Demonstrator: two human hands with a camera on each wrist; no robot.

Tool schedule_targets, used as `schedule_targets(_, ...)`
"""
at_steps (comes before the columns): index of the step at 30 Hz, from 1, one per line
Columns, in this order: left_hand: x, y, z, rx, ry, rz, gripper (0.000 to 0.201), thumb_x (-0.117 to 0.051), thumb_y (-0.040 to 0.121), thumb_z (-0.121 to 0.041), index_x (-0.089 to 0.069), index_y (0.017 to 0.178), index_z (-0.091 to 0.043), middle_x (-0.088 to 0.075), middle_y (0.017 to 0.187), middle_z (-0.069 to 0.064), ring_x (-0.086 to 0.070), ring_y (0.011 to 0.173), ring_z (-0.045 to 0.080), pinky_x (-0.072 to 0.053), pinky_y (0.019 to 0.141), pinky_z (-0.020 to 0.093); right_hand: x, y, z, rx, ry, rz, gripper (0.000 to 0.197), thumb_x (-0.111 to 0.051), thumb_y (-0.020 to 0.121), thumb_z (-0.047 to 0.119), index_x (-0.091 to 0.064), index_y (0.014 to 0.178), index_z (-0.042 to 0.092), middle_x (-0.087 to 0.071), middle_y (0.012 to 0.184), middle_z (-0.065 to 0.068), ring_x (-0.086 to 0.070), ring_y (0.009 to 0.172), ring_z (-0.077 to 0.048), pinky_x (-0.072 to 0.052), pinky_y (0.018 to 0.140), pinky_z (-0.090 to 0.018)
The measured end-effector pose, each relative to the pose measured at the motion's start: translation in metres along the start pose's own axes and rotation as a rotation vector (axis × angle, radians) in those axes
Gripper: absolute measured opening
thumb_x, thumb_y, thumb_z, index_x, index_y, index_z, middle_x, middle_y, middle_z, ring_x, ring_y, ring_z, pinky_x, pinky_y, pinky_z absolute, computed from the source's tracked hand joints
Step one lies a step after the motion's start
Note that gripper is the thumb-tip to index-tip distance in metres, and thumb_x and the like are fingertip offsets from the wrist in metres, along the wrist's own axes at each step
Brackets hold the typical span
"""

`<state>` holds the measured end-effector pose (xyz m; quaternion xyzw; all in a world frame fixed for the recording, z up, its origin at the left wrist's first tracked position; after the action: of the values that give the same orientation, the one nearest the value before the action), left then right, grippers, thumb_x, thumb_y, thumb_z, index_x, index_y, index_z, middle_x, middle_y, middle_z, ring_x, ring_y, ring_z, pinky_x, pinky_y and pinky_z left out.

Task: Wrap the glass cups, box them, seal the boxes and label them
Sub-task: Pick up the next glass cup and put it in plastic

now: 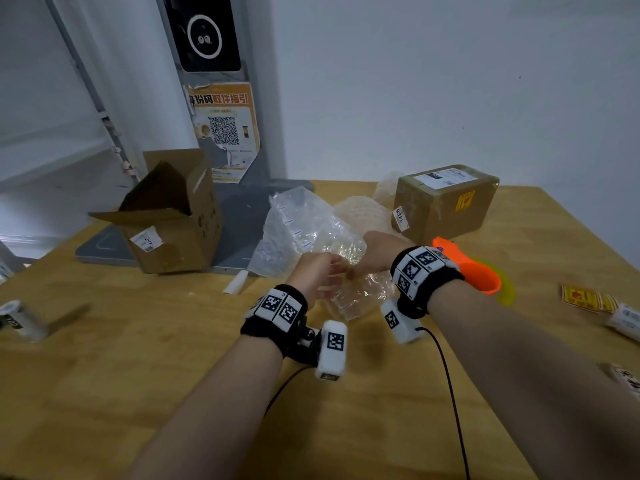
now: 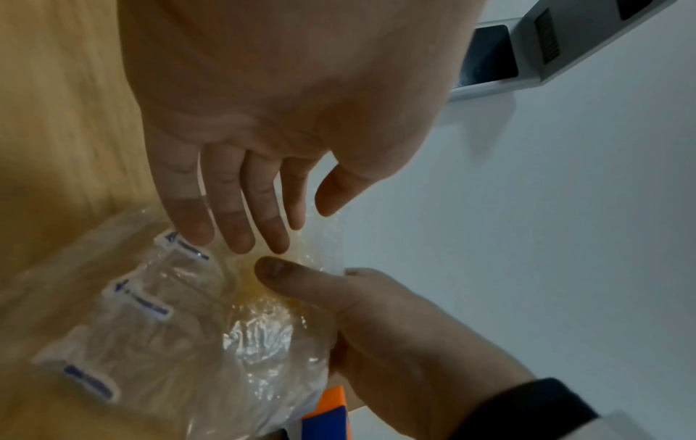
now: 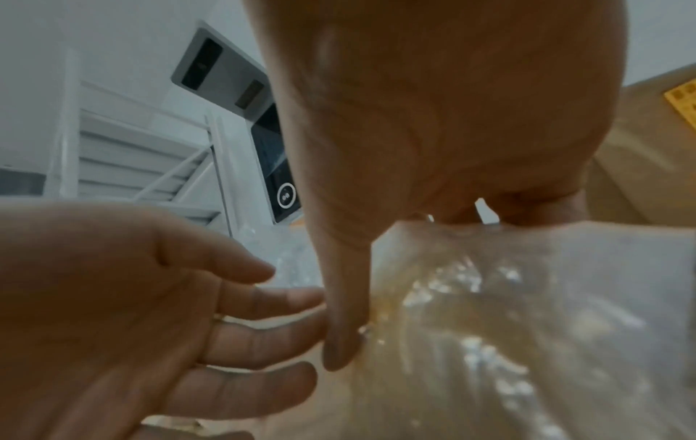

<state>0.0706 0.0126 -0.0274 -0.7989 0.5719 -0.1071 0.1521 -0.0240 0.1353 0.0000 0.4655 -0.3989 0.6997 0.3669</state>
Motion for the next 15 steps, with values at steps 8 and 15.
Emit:
schedule_targets(8, -0.004, 0.001, -0.005, -0.089, -0.072, -0.028, 0.012, -0.055, 0.101, -0.014, -0.066, 0.104, -0.008, -0.069, 0.098, 0.007, -0.066, 0.090, 0.026, -0.056, 0.094, 0.046, -0.007, 0.003, -0.025, -0.041, 0.376, -0.030, 0.069, -0.091, 0.047, 0.053, -0.069, 0.101, 0.015, -0.074, 0.097, -0.001, -0.071, 0.091, -0.019, -0.061, 0.080, -0.035)
schedule_targets(15, -0.026, -0.012, -0.037, -0.249, -0.105, -0.006, 0.048, -0.064, 0.084, -0.038, -0.054, 0.124, -0.013, -0.064, 0.123, 0.010, -0.064, 0.112, 0.021, -0.057, 0.094, 0.045, 0.030, -0.027, -0.016, 0.173, 0.819, -0.212, 0.024, -0.089, 0.065, 0.027, -0.076, 0.084, 0.019, -0.076, 0.073, 0.010, -0.071, 0.069, -0.005, -0.053, 0.062, -0.020)
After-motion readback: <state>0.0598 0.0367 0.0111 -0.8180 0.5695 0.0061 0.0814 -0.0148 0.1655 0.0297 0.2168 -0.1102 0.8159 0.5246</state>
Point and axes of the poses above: each hand's wrist, its own y-axis towards the middle knuckle, its own x-axis out of the back of the hand, z = x × y, the point moved 2 cm from there along y, towards the middle knuckle
